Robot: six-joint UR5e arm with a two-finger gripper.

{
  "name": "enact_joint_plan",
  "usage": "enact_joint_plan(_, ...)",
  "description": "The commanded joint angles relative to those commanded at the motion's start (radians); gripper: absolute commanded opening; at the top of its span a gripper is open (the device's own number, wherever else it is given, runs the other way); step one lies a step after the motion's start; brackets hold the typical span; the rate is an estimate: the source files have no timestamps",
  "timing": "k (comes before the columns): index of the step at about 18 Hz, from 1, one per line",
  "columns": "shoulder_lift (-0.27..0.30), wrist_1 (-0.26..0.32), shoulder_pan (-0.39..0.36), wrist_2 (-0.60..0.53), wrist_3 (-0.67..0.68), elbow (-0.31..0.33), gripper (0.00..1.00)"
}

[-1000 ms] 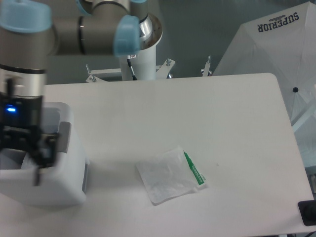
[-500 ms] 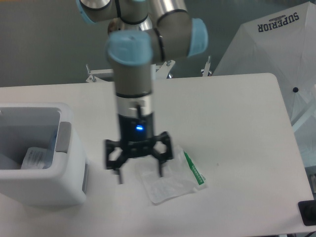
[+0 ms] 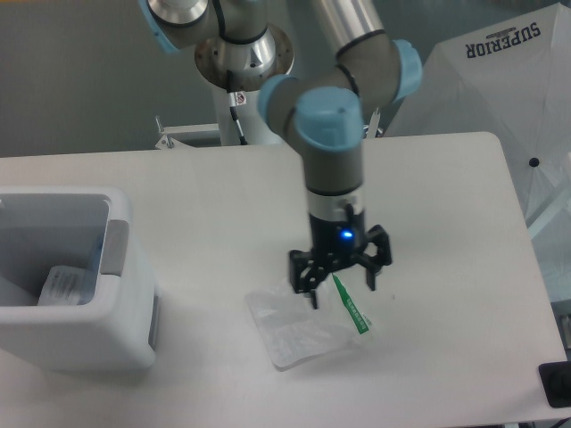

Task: Place the trash in the trash can
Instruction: 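Lower the gripper and pinch the bag at its green strip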

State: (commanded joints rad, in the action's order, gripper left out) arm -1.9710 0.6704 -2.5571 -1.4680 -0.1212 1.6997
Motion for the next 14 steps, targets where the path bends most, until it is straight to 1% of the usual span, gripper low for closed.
enact_joint_plan(3, -0.057, 0.000, -0.003, 0.000, -0.008, -0.002, 1.00)
enact_joint_plan(6, -0.097, -0.003, -0.003, 0.000, -0.012, -0.002, 1.00)
enact_joint_plan(10, -0.123, -0.005, -0.003, 0.000, -0.037, 0.005, 1.00)
enact_joint_plan(14, -0.149, -0.008, -0.003, 0.000, -0.107, 0.017, 0.99)
